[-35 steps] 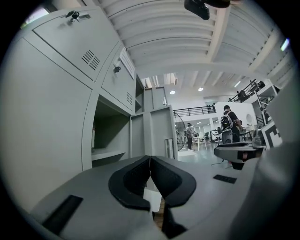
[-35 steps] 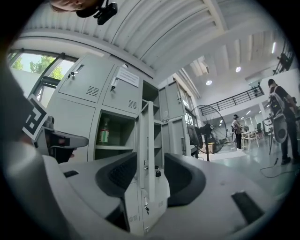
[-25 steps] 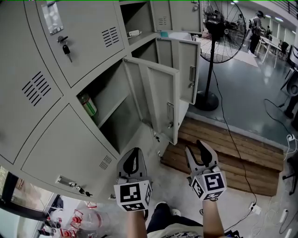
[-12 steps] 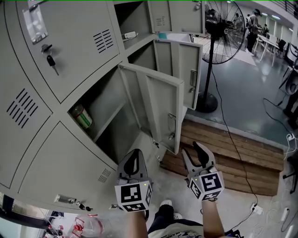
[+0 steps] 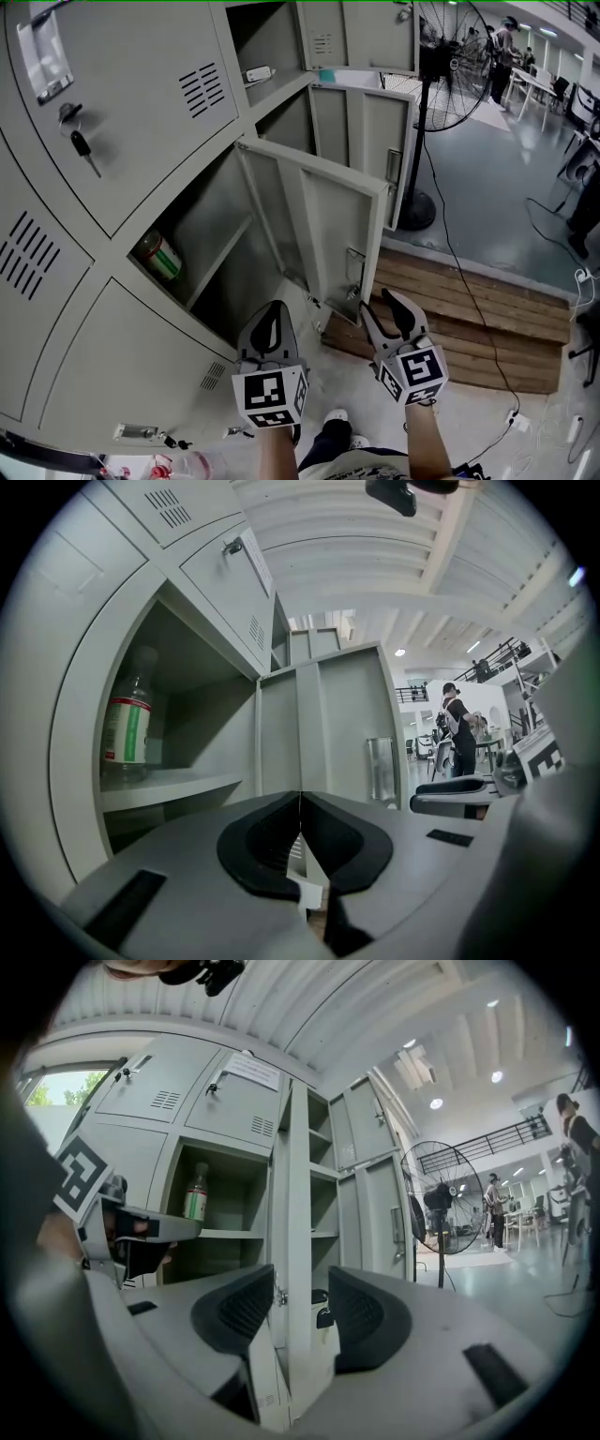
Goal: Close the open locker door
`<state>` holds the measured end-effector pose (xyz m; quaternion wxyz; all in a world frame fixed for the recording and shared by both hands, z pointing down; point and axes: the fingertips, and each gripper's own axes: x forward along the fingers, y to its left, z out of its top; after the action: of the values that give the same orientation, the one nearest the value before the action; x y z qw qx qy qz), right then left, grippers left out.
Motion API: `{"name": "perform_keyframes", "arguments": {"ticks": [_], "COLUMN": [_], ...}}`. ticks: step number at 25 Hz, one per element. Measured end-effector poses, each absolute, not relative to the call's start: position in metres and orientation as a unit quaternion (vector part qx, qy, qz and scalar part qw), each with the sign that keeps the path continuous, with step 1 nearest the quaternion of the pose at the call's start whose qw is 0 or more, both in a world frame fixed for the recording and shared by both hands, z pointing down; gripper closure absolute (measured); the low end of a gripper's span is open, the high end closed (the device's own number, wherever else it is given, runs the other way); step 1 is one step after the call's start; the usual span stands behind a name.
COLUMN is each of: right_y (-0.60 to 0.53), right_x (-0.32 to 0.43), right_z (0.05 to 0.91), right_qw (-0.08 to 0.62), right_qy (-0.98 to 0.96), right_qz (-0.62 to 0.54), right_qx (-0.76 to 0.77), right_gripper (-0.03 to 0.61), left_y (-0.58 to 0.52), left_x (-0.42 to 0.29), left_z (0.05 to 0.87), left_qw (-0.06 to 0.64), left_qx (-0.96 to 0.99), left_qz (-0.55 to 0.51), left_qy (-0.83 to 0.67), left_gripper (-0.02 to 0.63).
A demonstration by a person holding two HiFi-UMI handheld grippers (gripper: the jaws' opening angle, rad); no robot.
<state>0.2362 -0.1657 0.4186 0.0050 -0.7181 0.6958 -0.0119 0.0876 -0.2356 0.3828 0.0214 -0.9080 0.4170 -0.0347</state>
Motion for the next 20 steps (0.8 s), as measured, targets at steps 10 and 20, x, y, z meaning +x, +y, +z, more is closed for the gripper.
{"name": "perform_keyframes", "arguments": {"ticks": [10,20], "right_y": [-0.185,-0.187], "right_x": [0.234,0.235], "right_z": [0.428,0.430], "right_qw": [-0.005,-0.004], "right_qy": [0.702,0.701], "right_qz": [-0.019,-0.024], "right_qx": [-0.712,-0.713], "right_gripper": [0.440,0.488], "left_y": [-0.256,-0.258], "left_x": [0.091,0.091], "left_z": [0.390,0.392], "left_qw": [0.014,0.012], "left_qx": [-0.911,-0.912], "left_qz": [-0.037,-0.038], "left_qy": [0.411,0.407], "left_gripper": [0.606,0.606]}}
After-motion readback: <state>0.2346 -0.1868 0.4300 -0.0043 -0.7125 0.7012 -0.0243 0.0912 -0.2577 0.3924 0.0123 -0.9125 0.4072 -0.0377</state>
